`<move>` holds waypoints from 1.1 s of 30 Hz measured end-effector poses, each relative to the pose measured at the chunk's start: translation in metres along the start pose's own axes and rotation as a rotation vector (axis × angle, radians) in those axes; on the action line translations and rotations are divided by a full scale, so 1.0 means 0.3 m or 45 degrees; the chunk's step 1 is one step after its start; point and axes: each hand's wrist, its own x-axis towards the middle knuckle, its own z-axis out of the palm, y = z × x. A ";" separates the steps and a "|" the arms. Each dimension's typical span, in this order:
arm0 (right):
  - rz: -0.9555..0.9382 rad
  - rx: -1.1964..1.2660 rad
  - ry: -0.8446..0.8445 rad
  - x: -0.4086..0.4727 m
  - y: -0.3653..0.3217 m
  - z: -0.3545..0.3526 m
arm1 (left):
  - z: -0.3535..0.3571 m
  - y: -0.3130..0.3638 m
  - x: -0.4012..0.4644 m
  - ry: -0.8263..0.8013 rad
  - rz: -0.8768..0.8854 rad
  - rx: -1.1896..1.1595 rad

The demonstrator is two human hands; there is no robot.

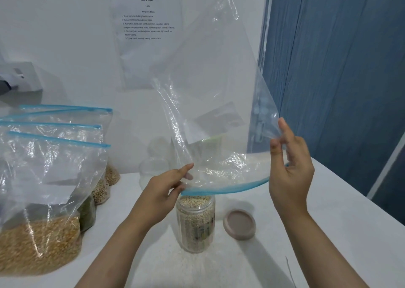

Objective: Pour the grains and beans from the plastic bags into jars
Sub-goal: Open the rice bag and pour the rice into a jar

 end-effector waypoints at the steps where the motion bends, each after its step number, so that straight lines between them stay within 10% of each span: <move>1: -0.008 0.000 0.000 0.000 -0.001 0.001 | 0.001 0.001 0.001 -0.005 0.002 0.001; 33: -0.032 -0.007 0.012 0.006 0.013 0.018 | -0.001 0.014 0.005 0.047 -0.099 -0.082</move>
